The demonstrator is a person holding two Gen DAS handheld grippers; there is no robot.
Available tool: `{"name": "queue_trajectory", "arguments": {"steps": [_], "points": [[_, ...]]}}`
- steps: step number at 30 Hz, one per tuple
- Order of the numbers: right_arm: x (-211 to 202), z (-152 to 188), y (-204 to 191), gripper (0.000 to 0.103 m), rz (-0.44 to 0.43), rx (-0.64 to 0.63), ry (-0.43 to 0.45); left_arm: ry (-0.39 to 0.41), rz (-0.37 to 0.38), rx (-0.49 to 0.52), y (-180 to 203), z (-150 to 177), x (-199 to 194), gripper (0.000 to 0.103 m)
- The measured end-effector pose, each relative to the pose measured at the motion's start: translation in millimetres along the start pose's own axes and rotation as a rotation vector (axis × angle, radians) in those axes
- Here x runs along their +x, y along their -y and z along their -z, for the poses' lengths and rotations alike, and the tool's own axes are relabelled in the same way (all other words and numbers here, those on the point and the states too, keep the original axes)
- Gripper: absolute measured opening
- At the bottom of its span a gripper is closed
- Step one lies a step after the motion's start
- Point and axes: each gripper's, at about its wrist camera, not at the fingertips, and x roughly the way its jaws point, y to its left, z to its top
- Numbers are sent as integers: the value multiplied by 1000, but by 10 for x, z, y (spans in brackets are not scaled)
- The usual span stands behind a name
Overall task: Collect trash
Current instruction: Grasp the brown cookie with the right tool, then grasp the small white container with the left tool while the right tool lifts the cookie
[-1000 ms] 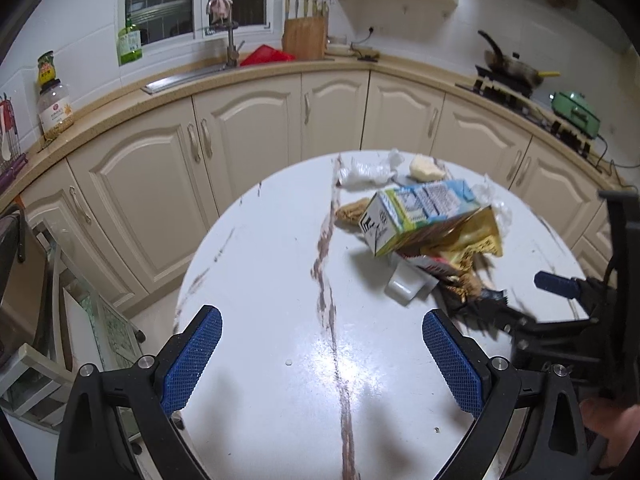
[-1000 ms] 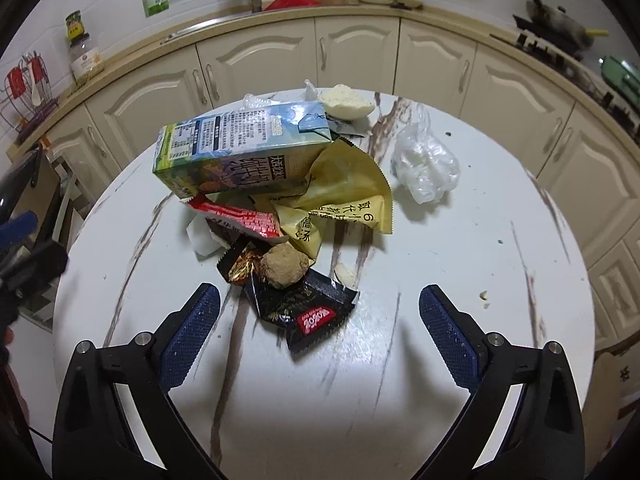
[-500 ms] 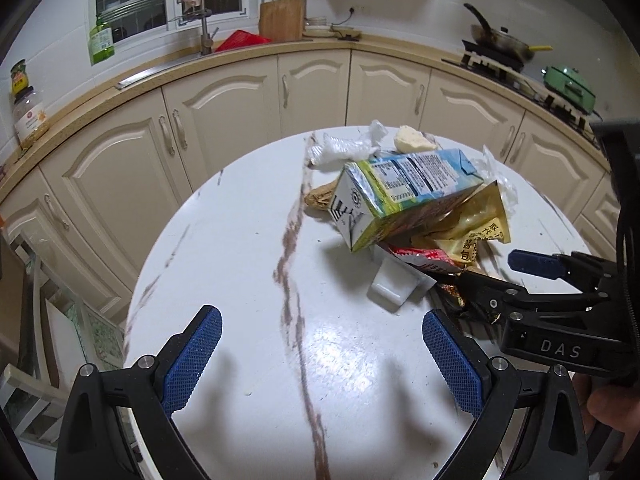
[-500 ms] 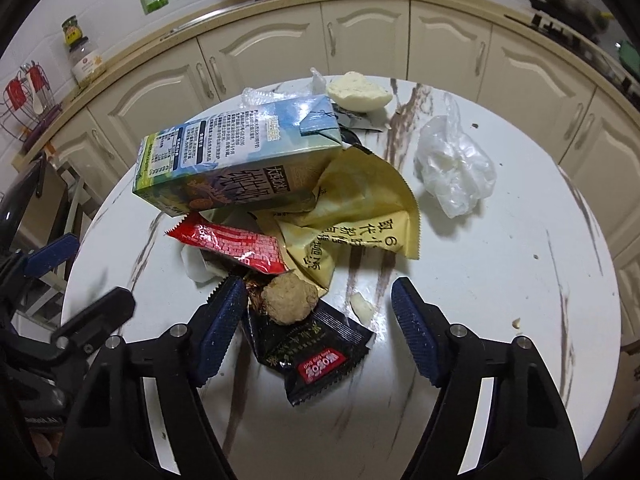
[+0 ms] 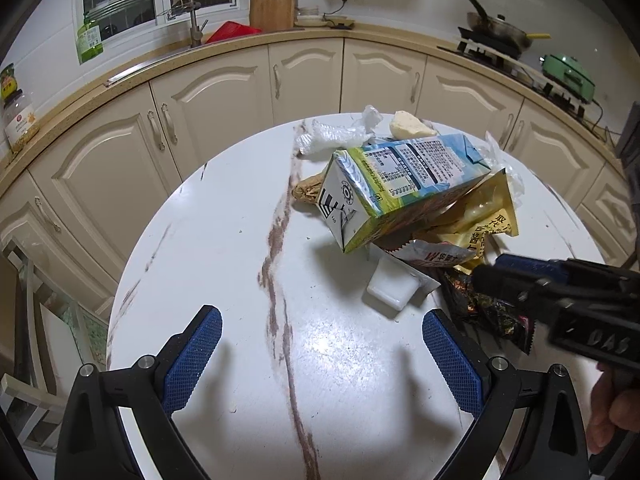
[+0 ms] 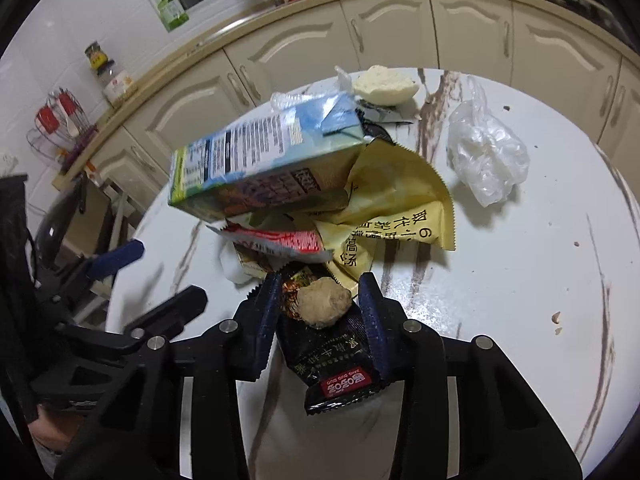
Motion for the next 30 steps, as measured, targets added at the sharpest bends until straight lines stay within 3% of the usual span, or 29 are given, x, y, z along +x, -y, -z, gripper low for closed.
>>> {"name": "queue_trajectory", "arguments": {"steps": [4, 9, 13, 24, 27, 29, 30], "points": [[54, -16, -32, 38, 71, -47, -27, -5, 1, 0, 24, -6, 37, 99], [119, 16, -74, 34, 89, -76, -46, -13, -1, 10, 57, -34, 74, 99], [121, 43, -86, 26, 79, -88, -43, -14, 2, 16, 66, -73, 88, 99], [-254, 89, 139, 26, 20, 2, 48, -49, 16, 58, 196, -130, 262, 97], [-310, 96, 177, 26, 20, 10, 54, -51, 28, 61, 220, -171, 337, 91], [-337, 111, 192, 26, 23, 12, 58, -55, 58, 52, 201, -206, 380, 77], [-350, 118, 197, 26, 22, 15, 60, -62, 74, 46, 195, -216, 405, 63]]}}
